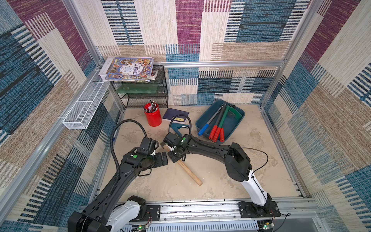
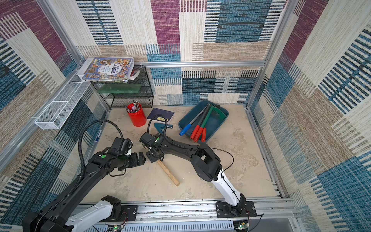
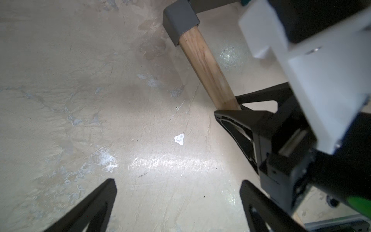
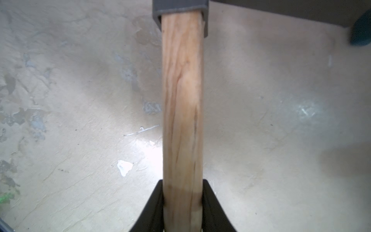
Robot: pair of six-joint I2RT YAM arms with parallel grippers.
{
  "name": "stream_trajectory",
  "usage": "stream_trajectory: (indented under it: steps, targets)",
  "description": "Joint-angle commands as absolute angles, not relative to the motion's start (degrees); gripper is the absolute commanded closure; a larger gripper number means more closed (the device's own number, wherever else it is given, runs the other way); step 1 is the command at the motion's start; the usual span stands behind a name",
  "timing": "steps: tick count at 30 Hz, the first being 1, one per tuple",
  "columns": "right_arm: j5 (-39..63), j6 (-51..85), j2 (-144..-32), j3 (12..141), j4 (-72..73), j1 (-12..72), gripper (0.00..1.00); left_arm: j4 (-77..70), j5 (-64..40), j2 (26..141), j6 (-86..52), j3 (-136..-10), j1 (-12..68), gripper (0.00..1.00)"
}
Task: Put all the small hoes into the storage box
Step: Pick up the hoe from the center of the board, then place the hoe in the storage box.
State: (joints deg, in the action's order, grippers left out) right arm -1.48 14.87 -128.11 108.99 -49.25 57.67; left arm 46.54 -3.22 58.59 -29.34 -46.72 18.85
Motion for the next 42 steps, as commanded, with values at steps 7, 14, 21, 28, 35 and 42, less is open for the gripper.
stream_trajectory:
  steps: [7, 14, 21, 28, 35, 42]
  targets:
    - [-0.01, 14.32, -123.65, 108.91, -48.25, 56.28, 1.0, 44.91, -3.91, 59.06, -29.26, -46.85, 18.77, 0.0]
    - [1.59, 14.77, -121.16, 109.15, -48.34, 54.8, 1.0, 44.78, -4.2, 59.37, -29.27, -46.65, 18.78, 0.0]
    - [2.86, 14.85, -118.6, 109.25, -48.65, 53.64, 1.0, 44.38, -4.31, 59.55, -29.26, -46.52, 18.8, 0.0]
    - [2.74, 16.48, -115.83, 109.29, -48.88, 51.1, 1.0, 43.94, -4.83, 59.84, -29.34, -46.45, 18.74, 0.0]
    - [2.56, 19.19, -113.75, 109.16, -48.94, 46.98, 1.0, 43.18, -5.84, 59.9, -29.53, -46.3, 18.8, 0.0]
    - [2.35, 21.51, -111.08, 107.98, -48.19, 42.15, 1.0, 41.11, -8.72, 60.14, -28.16, -46.49, 18.8, 0.0]
